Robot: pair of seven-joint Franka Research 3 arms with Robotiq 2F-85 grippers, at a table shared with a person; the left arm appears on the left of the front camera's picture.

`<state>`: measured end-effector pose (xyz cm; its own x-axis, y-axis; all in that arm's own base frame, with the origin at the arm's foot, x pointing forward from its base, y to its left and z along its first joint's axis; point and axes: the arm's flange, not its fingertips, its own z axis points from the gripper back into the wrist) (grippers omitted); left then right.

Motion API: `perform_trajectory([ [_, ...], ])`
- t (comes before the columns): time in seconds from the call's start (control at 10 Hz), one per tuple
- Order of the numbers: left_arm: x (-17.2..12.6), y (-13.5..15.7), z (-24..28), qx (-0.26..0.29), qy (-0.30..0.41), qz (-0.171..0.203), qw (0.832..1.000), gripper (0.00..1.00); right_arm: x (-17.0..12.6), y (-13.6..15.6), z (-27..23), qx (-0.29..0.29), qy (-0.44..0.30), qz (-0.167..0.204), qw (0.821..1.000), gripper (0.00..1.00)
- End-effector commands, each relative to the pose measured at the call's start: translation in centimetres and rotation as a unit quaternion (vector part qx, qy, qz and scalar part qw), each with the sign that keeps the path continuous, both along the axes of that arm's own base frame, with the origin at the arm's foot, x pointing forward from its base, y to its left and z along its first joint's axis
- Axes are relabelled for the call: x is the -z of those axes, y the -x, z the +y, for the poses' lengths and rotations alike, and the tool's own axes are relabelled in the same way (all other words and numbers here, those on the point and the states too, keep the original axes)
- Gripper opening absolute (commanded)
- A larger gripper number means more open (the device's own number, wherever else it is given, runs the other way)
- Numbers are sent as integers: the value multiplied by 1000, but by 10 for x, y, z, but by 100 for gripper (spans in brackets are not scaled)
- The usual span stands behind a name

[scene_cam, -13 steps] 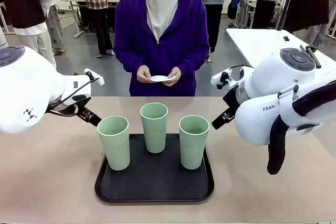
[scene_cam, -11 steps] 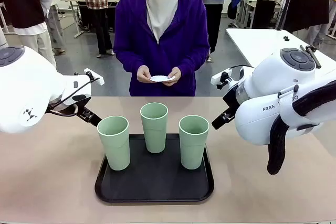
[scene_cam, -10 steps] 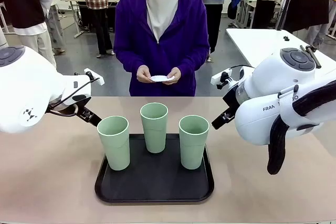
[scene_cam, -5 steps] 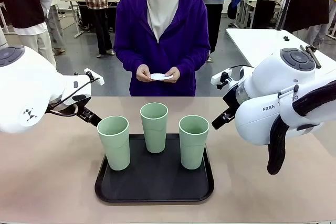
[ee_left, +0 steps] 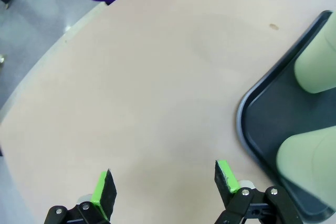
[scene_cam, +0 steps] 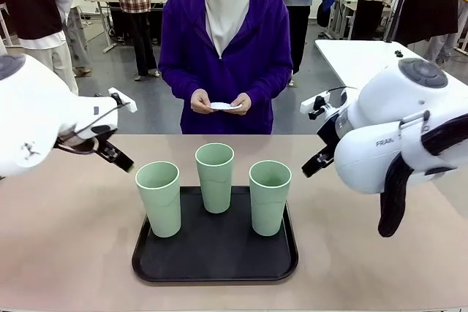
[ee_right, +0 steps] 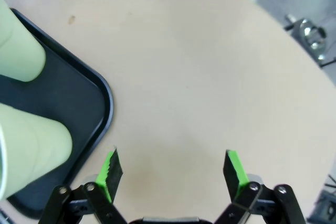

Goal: Place coasters on the table and set cups on them.
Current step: Pick up one Reusable plastic cup and place it on a coaster set by the human.

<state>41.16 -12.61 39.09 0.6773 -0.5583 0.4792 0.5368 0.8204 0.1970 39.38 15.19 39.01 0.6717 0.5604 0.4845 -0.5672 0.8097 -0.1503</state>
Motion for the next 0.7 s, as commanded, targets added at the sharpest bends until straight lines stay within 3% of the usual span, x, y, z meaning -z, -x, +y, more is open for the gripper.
perform_trajectory([
  [0.0,-31,12,13,1,-14,26,1000,100,-25,36,-26,8,11,38,999,100],
  [0.2,-49,50,16,13,19,117,993,100,-40,86,-41,12,3,100,995,100],
  [0.3,-55,76,18,1,24,138,990,100,-44,118,-47,14,2,110,994,100],
  [0.4,-58,99,21,-3,28,149,988,100,-39,140,-50,17,9,121,992,100],
  [0.6,-59,129,23,-27,9,142,989,100,-26,155,-54,26,1,136,990,100],
])
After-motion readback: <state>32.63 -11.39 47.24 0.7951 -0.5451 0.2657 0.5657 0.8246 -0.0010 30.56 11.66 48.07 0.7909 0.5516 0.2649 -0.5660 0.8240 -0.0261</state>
